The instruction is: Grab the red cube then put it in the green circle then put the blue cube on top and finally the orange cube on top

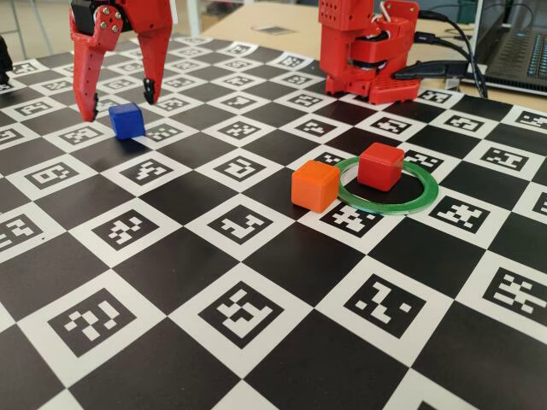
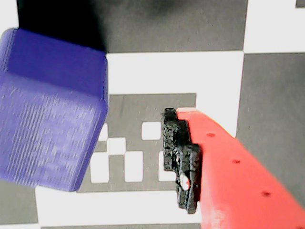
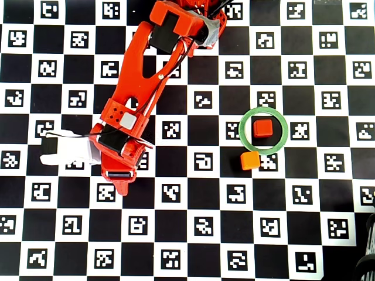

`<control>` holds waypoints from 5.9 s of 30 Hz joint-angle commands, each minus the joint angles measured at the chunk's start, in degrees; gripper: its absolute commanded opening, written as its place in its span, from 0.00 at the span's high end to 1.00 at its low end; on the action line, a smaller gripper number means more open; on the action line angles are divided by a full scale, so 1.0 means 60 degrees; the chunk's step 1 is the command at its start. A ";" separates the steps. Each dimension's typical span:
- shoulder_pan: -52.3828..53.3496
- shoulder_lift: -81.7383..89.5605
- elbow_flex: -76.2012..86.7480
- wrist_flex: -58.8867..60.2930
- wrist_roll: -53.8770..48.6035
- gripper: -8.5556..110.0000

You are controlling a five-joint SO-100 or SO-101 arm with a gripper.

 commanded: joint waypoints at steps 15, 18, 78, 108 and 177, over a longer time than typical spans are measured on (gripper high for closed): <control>-0.0278 0.0000 0.0103 -0.0630 0.0366 0.59; -0.0322 0.0000 0.0073 -0.0645 0.0439 0.59; -0.0264 -0.0454 -0.1055 -0.0747 0.3384 0.67; -0.0615 0.2637 -0.3062 0.3618 0.4204 0.86; -1.0342 0.5991 0.3882 0.0527 0.9800 0.86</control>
